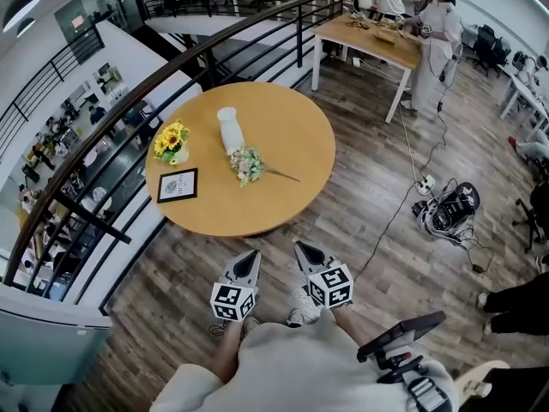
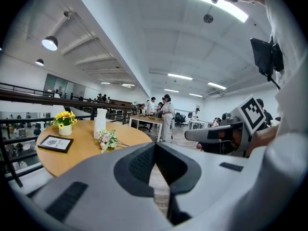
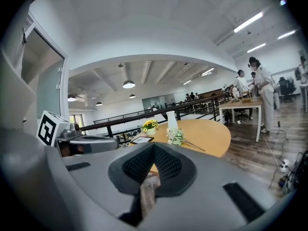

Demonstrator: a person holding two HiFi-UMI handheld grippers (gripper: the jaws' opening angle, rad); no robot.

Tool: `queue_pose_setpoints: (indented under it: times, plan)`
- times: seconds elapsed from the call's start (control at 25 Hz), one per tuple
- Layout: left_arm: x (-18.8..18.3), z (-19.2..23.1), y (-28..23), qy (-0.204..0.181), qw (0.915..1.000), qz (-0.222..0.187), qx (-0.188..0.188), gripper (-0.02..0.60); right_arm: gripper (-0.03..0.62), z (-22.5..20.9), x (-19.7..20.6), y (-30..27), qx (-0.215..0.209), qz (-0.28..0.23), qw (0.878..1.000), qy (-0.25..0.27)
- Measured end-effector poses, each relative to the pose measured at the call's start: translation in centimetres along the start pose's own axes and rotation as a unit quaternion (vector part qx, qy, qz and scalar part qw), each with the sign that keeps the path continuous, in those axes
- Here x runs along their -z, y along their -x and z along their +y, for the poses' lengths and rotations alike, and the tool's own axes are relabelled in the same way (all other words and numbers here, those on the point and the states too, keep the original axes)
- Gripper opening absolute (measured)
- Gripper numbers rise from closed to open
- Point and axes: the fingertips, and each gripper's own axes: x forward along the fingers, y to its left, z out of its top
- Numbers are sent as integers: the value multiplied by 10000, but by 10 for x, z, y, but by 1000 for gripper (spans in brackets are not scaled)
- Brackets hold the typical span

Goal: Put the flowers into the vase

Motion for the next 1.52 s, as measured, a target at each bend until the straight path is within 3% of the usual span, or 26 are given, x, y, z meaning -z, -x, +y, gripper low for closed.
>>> queue_pose_setpoints:
  times: [0.64,1.24,1.52]
  plan:
    - [1,-16,-33,-29,10000,65,69,6,8,-34,-3,2,78,-58,10000,-12]
    - [-3,44,-81,175,9995,47,277,6,8,-56,-12,-64,310,103,9995,40]
    - [-25,107,-115,156,9991,-25,391,6,8,-63,-35,-128,389,167,9991,89]
